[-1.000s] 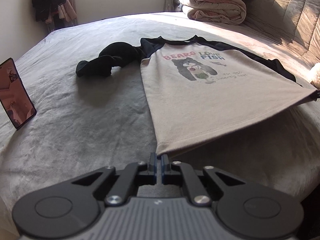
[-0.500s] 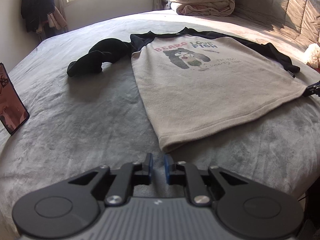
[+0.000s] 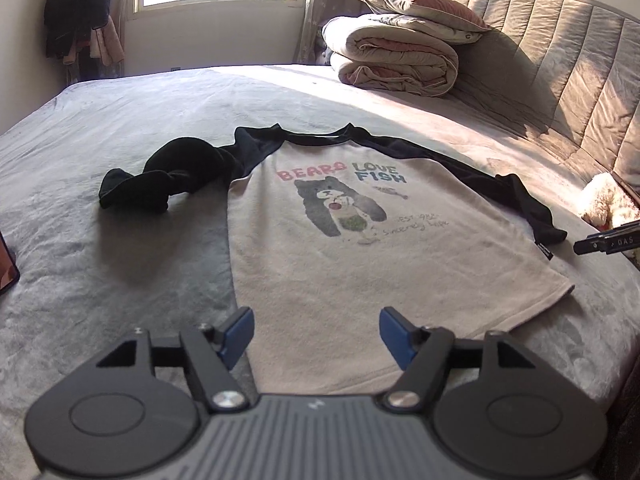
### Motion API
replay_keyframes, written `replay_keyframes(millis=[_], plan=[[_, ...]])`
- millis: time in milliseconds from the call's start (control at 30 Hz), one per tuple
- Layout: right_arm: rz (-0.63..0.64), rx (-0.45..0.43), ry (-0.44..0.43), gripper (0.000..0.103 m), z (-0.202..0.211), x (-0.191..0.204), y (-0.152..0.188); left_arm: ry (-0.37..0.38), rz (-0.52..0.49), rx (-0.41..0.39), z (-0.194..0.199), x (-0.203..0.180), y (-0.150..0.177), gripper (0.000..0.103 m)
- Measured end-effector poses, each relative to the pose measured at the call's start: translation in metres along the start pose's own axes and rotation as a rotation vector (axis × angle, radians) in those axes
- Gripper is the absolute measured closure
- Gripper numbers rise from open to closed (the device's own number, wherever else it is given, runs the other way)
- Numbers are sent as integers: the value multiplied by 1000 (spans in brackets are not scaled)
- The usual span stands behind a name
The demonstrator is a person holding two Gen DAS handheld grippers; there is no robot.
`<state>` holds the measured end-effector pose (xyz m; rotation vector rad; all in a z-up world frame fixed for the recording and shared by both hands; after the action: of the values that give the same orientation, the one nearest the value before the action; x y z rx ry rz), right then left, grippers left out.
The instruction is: Fold clothes
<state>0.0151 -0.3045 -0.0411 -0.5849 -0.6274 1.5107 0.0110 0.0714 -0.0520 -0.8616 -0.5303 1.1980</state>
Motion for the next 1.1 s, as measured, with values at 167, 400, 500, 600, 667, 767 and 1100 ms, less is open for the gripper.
replay_keyframes(millis=[167,400,500,600,667,767,1100], plan=[[53,-19,-13,48,-27,-6,-21,27,2,21,-35,-28,-17,33],[146,5,7,58,-70,-18,-34,53,27,54,-96,-65,-38,33],[141,19,2,91,-75,-36,-32,60,38,66,-124,-78,-49,33],[109,13,-10,102,-70,-57,-34,62,36,70,-152,-89,-60,33],[99,2,6,102,-64,-72,-37,55,27,63,-170,-96,-68,33],[81,-20,48,102,-61,-96,-45,44,33,63,-194,-103,-76,33],[-73,-117,-72,46,-89,-115,-99,-39,-77,-9,-258,-110,-127,33]])
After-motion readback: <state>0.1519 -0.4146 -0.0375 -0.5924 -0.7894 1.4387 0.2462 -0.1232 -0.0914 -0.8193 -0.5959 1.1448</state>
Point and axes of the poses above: each gripper's, at about its wrist camera, not at the fingertips, and z roughly against the way its jaws point, x to its left, y to its underside, the point moved 6 cm from there along -z, roughly the way its jaws point, and after that the axes turned 4 degrees about -x, right-handed, at the moved point
